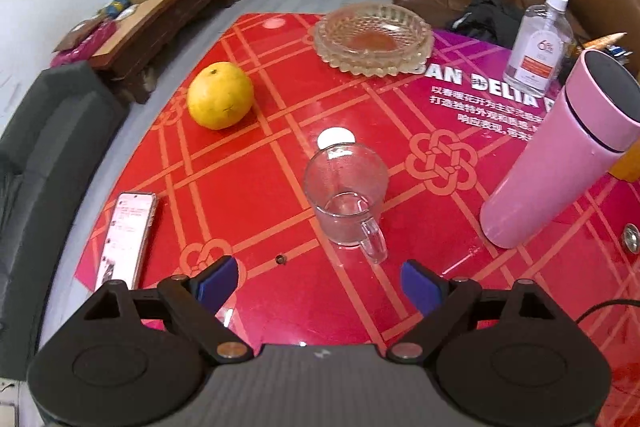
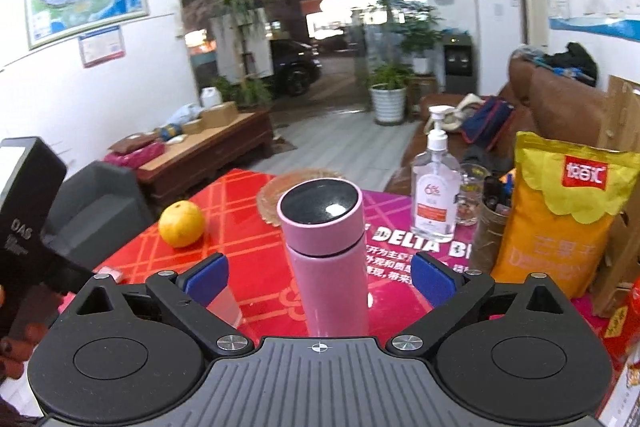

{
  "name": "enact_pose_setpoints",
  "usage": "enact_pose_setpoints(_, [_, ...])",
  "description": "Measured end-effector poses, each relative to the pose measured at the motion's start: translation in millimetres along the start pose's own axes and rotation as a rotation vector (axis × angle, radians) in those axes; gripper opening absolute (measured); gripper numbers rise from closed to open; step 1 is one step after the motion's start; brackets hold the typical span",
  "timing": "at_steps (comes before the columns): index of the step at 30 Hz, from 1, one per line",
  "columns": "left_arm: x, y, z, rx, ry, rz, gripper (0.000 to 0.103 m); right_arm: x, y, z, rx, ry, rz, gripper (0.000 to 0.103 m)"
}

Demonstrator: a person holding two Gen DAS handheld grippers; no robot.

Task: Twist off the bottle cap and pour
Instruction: 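Move the left gripper toward the pink thermos bottle on the table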

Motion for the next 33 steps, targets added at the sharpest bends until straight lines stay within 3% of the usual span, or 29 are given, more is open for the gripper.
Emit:
enact_pose_setpoints(3, [2.3, -8.8, -3.1, 0.014, 0.006, 0.000, 0.091, 1.8, -2.0, 1.1, -0.010, -0.023, 0.009, 0.095])
enact_pose_setpoints(9, [7.0, -26.3, -9.3, 0.042, 0.019, 0.000, 0.091, 15.0, -8.3, 10.7, -0.006, 0.014, 0.039, 0.095])
enact_pose_setpoints(17, [1.9, -6.0, -25.1, 0.071, 0.024, 0.020, 0.091, 4.4, 23.1, 5.8, 0.025, 0.066, 0.125, 0.095])
enact_pose_setpoints(19, [5.0, 6.1, -18.7, 0.103, 0.024, 0.128, 0.091, 0.1, 27.1, 8.9, 0.045, 0.062, 0.140, 0.095])
enact_pose_setpoints(20, [1.8, 9.3, -19.2, 0.103, 0.038, 0.142, 0.091, -2.0, 28.5, 10.4, 0.057, 0.060, 0.148, 0.095])
enact_pose_setpoints(25, [-19.4, 17.3, -18.6, 0.114, 0.097, 0.132, 0.091, -12.9, 33.2, 17.6, 0.109, 0.081, 0.186, 0.095])
enact_pose_setpoints(33, [-43.5, 22.3, -8.9, 0.196, 0.163, -0.020, 0.090, -36.0, 26.6, 48.0, 0.209, 0.199, 0.189, 0.096])
Point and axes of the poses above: each gripper's, at about its wrist camera, not at the fingertips, and x roughly the way its jaws point, z to its left, y to its underside, the point moved 7 cm from there along x, roughly the way its jaws point, and after that the axes turned 2 degrees about -y, right-handed, at the moved point
